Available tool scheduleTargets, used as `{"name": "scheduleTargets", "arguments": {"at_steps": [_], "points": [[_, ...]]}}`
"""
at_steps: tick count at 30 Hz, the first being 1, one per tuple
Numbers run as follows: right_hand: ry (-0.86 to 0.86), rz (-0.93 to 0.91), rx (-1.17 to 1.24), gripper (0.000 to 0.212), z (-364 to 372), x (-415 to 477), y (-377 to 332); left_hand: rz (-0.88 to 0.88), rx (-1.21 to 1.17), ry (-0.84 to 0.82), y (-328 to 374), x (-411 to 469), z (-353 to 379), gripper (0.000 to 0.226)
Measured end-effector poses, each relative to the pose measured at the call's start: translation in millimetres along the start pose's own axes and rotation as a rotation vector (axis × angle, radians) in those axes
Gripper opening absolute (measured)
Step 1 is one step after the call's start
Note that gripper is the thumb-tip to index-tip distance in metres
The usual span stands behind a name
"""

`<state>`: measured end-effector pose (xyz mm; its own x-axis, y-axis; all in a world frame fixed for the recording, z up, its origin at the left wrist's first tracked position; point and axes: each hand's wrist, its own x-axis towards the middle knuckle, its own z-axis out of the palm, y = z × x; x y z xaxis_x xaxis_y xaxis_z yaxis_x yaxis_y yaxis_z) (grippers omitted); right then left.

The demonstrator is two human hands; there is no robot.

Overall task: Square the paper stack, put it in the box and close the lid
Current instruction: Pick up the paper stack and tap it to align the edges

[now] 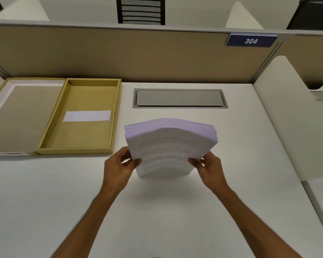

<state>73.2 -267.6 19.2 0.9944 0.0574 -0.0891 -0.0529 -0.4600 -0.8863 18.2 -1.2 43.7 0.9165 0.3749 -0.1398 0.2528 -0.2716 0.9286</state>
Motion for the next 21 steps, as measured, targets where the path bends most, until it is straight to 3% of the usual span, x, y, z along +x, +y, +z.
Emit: {"name": "scheduleTargets", "arguments": {"at_steps": [8,21], "points": [[0.056,-0.011,0.055,0.03,-0.9,0.7,-2.6,0.034,0.044,0.091,1.3,0.5,3.1,0.035],[0.037,-0.034,0.03,0.031,4.1,-5.6,2.7,-0.002,0.069,0.044,-2.3,-8.7,2.5,0.034]]}}
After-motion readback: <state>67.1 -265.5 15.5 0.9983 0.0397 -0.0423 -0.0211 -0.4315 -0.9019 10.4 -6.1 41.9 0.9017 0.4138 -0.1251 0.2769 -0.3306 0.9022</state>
